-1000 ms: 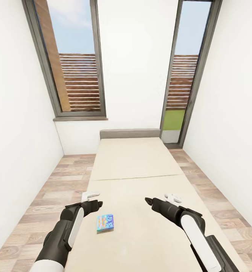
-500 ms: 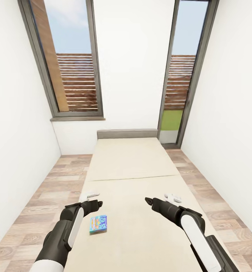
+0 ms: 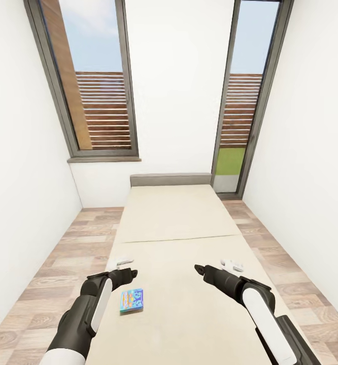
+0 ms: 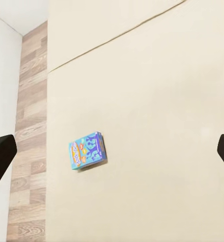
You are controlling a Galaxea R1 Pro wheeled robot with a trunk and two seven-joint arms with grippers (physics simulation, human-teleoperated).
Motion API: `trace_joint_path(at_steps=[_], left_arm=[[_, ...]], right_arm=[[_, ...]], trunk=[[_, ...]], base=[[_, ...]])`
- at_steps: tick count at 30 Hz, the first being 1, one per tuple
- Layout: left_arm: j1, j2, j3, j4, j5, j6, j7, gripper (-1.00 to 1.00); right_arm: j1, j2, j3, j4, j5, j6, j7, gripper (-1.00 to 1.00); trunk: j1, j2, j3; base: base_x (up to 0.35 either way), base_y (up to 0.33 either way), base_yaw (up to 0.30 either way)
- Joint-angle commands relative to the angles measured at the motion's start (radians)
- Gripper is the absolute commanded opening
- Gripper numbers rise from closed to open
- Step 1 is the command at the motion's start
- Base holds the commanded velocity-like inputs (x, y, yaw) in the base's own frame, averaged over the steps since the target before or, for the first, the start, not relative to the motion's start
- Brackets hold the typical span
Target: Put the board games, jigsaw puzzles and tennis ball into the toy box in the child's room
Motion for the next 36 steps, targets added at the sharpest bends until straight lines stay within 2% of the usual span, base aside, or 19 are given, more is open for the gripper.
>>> trace_joint_path(at_steps=[1, 31, 34, 36], left_arm=[[-0.001, -0.001, 0.002, -0.001, 0.010, 0.005, 0.006, 1.00], [-0.003, -0.001, -0.005, 0.000, 0.003, 0.015, 0.021, 1.00], [-0.019, 0.002, -0.003, -0.001, 0.003, 0.020, 0.026, 1.00], [-0.061, 0.014, -0.002, 0.001, 0.005, 0.023, 0.027, 1.00]], right_arm=[[-0.001, -0.001, 0.002, -0.001, -0.010, 0.000, -0.010, 1.00], [-0.001, -0.001, 0.000, -0.001, -0.010, 0.000, -0.009, 1.00], [-0.001, -0.001, -0.001, -0.001, -0.010, 0.000, -0.009, 1.00], [-0.001, -0.001, -0.002, -0.001, -0.010, -0.001, -0.009, 1.00]], trunk=[[0.001, -0.002, -0.002], [0.001, -0.002, -0.002], [0.001, -0.002, -0.002], [0.001, -0.002, -0.002]], base=[[0.000, 0.000, 0.000], [0.000, 0.000, 0.014], [0.000, 0.000, 0.068], [0.000, 0.000, 0.072]])
